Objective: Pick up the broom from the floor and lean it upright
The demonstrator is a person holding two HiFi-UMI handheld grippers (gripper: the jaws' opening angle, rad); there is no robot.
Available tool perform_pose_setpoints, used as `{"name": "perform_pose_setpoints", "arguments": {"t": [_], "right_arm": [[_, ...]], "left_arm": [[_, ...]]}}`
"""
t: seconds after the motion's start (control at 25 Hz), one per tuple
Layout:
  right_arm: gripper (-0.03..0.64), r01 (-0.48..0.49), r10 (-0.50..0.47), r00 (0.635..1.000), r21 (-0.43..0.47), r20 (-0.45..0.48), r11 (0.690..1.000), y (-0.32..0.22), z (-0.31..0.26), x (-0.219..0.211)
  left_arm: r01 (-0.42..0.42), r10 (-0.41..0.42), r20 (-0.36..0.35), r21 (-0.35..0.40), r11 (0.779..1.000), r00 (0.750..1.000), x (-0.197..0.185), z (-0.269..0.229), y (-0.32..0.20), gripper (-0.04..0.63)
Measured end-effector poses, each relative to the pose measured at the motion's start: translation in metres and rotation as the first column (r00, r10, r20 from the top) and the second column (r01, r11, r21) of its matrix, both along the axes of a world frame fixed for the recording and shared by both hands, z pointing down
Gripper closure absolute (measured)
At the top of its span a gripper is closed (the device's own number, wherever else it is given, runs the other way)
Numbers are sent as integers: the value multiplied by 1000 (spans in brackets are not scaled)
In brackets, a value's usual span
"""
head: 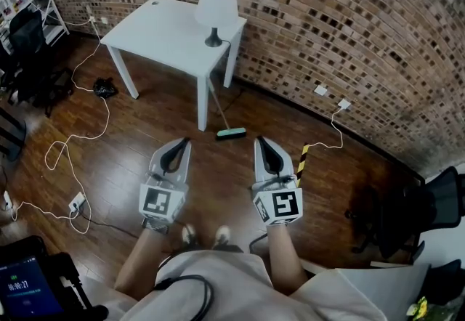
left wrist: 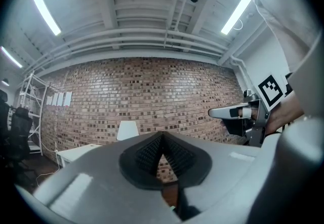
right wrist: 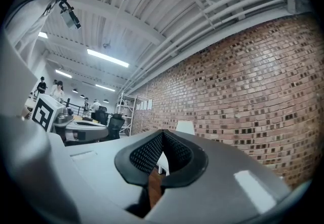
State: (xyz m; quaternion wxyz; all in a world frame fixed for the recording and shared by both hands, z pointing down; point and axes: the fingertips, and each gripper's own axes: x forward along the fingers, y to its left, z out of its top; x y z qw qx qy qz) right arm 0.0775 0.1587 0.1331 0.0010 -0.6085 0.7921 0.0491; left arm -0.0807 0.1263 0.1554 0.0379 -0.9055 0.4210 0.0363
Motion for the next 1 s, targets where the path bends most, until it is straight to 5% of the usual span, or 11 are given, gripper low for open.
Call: {"name": "perform_pose_setpoints", "arguments": {"t": [1.0], "right_arm": [[606, 9, -9, 999, -6, -32, 1000, -3, 2, -7]], "left_arm": [[0, -2, 56, 30, 1000, 998, -2, 9, -5, 597]]}}
